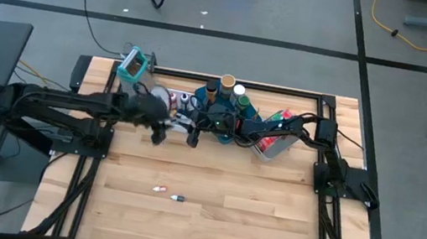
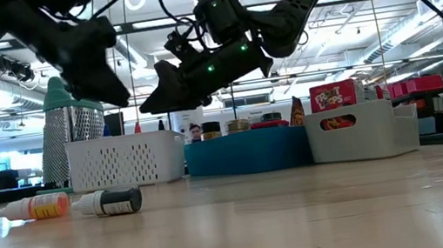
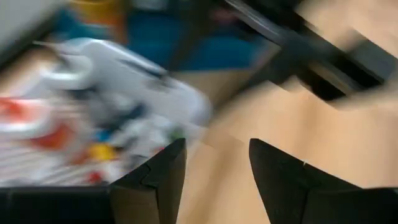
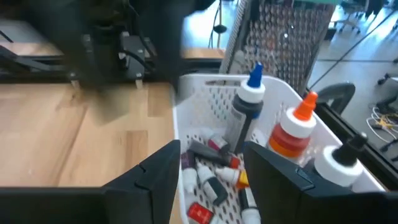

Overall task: Pick & Place Kitchen Items
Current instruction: Put the yellow food coloring bottle into the white bin

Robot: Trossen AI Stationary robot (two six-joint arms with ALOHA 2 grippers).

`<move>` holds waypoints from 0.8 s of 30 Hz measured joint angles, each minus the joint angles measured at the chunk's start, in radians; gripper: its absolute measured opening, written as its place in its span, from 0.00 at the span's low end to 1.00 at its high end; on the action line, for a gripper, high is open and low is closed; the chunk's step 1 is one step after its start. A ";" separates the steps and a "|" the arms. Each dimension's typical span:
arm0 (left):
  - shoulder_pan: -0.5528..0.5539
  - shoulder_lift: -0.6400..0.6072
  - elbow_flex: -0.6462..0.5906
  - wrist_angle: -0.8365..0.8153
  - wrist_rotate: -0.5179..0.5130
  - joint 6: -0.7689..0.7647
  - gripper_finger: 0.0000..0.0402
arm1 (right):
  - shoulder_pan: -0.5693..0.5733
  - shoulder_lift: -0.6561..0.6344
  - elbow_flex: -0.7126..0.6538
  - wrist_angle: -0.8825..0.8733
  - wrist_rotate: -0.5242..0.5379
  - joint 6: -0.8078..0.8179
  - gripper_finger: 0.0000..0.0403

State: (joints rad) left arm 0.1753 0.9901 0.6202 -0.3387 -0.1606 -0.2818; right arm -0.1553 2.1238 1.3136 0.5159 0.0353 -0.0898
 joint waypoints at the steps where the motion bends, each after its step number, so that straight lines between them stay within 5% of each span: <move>1: -0.035 0.000 -0.012 0.008 0.023 0.013 0.46 | 0.003 -0.001 0.000 0.002 0.000 0.001 0.46; 12: -0.466 0.010 -0.176 0.314 0.013 -0.005 0.46 | 0.006 -0.001 0.000 -0.006 0.001 0.001 0.46; 24: -0.745 0.077 -0.361 0.637 -0.209 -0.141 0.46 | 0.006 -0.001 0.000 0.004 0.001 0.002 0.46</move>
State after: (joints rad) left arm -0.5698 1.0675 0.2588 0.2978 -0.3691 -0.4229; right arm -0.1490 2.1223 1.3136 0.5203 0.0364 -0.0879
